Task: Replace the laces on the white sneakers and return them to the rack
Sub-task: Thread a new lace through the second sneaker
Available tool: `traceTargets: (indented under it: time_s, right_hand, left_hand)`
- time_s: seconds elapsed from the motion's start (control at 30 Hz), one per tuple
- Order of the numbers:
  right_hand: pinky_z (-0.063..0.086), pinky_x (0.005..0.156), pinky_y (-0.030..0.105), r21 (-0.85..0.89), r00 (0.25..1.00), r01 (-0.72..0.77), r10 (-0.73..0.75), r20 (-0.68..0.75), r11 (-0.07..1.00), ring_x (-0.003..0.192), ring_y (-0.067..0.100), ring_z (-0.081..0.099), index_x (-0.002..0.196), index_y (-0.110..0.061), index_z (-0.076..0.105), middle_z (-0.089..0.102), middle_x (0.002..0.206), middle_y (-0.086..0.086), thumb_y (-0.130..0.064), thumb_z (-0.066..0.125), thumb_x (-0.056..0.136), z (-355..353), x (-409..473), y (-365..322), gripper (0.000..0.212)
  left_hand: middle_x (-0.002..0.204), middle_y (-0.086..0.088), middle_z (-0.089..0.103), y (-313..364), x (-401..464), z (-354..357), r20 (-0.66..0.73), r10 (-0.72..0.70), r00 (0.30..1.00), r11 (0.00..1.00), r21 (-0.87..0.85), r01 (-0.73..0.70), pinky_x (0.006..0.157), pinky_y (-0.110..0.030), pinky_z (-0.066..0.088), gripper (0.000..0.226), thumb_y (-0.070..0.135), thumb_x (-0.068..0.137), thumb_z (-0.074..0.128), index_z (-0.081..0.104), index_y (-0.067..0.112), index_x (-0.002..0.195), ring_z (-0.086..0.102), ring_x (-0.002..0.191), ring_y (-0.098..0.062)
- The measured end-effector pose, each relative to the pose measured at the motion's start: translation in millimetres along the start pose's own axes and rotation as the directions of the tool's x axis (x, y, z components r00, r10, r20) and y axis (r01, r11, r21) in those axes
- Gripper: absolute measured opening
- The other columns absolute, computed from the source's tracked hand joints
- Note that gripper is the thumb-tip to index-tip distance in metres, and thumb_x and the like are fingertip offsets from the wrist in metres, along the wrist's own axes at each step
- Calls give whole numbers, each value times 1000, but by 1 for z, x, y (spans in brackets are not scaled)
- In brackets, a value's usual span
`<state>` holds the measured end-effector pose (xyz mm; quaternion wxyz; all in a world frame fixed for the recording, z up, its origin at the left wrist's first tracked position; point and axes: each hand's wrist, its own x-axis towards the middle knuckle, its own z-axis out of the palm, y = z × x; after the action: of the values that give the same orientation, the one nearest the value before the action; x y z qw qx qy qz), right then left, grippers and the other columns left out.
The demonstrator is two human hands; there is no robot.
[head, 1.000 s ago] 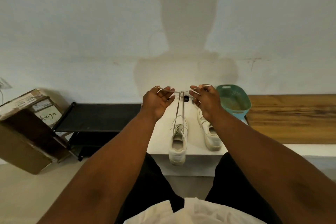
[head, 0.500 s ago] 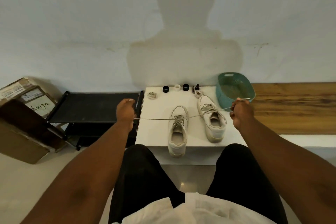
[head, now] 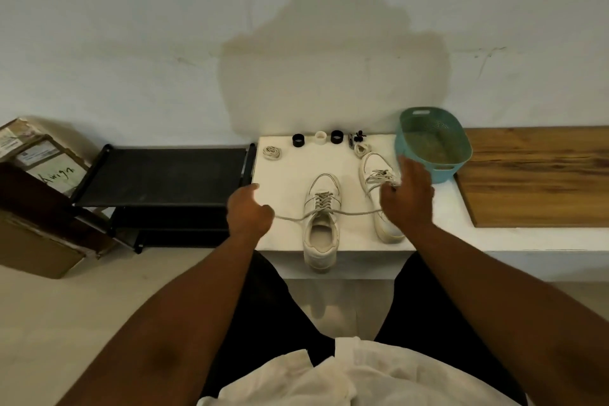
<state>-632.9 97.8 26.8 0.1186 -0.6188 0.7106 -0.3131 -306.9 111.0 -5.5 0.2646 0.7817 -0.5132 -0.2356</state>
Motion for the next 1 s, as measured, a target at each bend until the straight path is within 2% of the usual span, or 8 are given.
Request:
traceTargets:
  time_s: [0.13, 0.23, 0.33, 0.47, 0.6, 0.7, 0.8, 1.0]
  right_hand:
    - [46, 100, 39, 57, 896, 177, -185, 404, 982, 118, 26, 60, 137, -20, 59, 68, 122, 3, -43, 66, 88, 34, -16, -33, 55]
    - [52, 92, 43, -55, 818, 260, -189, 543, 964, 109, 24, 65, 127, -29, 62, 71, 115, -2, -53, 66, 80, 52, -27, -44, 53]
    - [54, 81, 40, -57, 845, 223, -164, 509, 973, 97, 26, 67, 112, -28, 65, 73, 102, 0, -52, 62, 82, 62, -31, -39, 38]
    - [55, 76, 37, -3, 875, 146, -127, 468, 989, 88, 19, 67, 100, -29, 68, 71, 90, -7, -52, 63, 81, 65, -29, -23, 31]
    - [50, 72, 27, 89, 863, 59, -96, 497, 994, 80, 13, 64, 103, -27, 70, 66, 83, -11, -43, 77, 83, 67, -27, -15, 26]
    - [40, 67, 15, 146, 863, 73, -136, 486, 987, 80, 10, 62, 97, -21, 73, 69, 85, -8, -37, 77, 87, 63, -24, -13, 19]
    - [39, 71, 24, 161, 882, 115, -175, 438, 980, 83, 12, 63, 90, -17, 76, 73, 86, -5, -30, 72, 93, 56, -19, -12, 14]
    - [40, 73, 25, 144, 880, 124, -176, 442, 982, 83, 9, 63, 91, -17, 78, 75, 87, -5, -29, 67, 95, 50, -14, -13, 16]
  left_hand:
    - [139, -3, 60, 39, -19, 27, 327, 343, 880, 938, -164, -305, 104, -19, 34, 50, 10, 88, 74, 60, 15, 136, 54, 129, -19]
    - [133, -7, 64, 48, -26, 41, 448, 396, 802, 914, -108, -391, 101, -25, 42, 47, 11, 88, 75, 63, 9, 133, 59, 120, -20]
    - [132, -8, 65, 34, -25, 48, 414, 354, 839, 934, -114, -338, 102, -34, 48, 44, 18, 92, 69, 62, 17, 136, 61, 121, -25]
    - [129, -6, 62, 21, -26, 51, 408, 331, 851, 943, -177, -281, 87, -13, 46, 42, 21, 97, 68, 60, 19, 138, 60, 112, -18]
    - [118, 1, 62, 18, -29, 56, 376, 260, 889, 964, -151, -218, 91, -29, 48, 58, 34, 90, 76, 53, 23, 141, 60, 109, -15]
    - [95, 5, 68, 20, -32, 53, 386, 135, 912, 984, -162, -77, 74, -29, 51, 55, 47, 80, 84, 58, 24, 122, 64, 85, -13]
    - [79, 9, 66, 26, -30, 49, 360, 65, 931, 992, -128, -20, 62, -21, 43, 44, 46, 71, 91, 64, 20, 93, 59, 71, -4]
    - [87, 6, 74, 30, -19, 43, 380, -6, 925, 995, -91, 44, 74, -28, 54, 56, 55, 54, 96, 70, 23, 91, 69, 82, -11]
